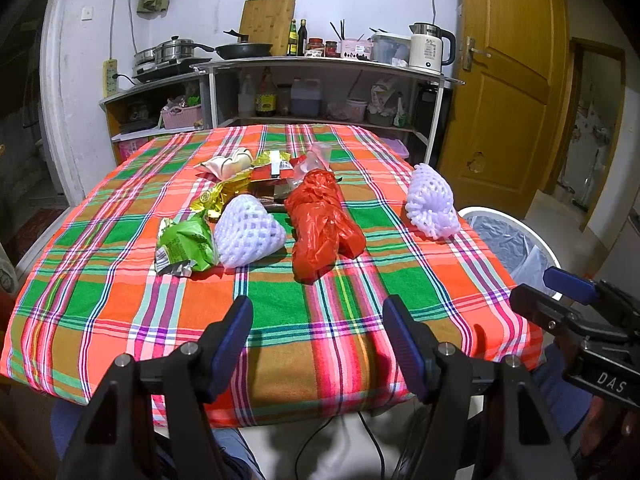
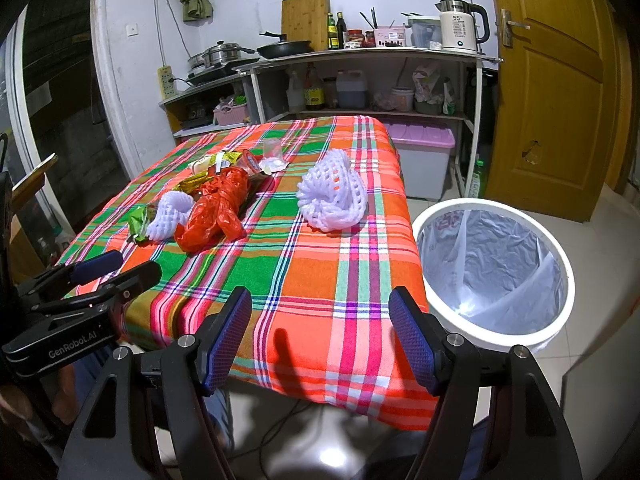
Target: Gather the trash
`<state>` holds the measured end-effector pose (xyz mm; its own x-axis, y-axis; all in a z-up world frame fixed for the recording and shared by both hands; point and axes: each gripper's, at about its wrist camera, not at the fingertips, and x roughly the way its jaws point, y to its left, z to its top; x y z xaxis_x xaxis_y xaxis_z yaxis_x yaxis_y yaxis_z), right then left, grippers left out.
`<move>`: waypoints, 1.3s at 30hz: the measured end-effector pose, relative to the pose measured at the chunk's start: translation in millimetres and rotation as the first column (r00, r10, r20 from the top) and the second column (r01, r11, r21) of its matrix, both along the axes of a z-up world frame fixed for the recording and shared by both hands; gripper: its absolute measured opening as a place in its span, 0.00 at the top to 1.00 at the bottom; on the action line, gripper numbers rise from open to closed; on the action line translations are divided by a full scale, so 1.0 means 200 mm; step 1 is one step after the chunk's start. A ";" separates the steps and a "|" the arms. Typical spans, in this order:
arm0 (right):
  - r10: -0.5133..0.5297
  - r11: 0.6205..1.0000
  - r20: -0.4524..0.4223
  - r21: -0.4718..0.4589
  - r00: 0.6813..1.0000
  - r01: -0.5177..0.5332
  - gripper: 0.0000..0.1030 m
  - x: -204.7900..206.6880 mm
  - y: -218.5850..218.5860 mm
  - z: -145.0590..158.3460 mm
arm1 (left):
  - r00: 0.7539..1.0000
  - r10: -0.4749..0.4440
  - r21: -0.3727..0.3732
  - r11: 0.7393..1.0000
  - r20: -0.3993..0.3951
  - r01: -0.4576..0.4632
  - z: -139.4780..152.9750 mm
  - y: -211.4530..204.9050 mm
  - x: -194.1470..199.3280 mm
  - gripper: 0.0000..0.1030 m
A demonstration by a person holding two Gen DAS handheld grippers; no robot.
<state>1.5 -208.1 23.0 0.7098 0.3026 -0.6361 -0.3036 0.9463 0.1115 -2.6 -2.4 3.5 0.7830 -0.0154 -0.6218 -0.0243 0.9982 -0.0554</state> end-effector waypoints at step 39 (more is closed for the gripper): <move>0.031 0.999 0.000 -0.007 1.000 -0.031 0.31 0.40 0.08 0.01 | 0.999 -0.033 -0.091 0.995 -0.016 0.031 0.00 0.12 0.37 0.33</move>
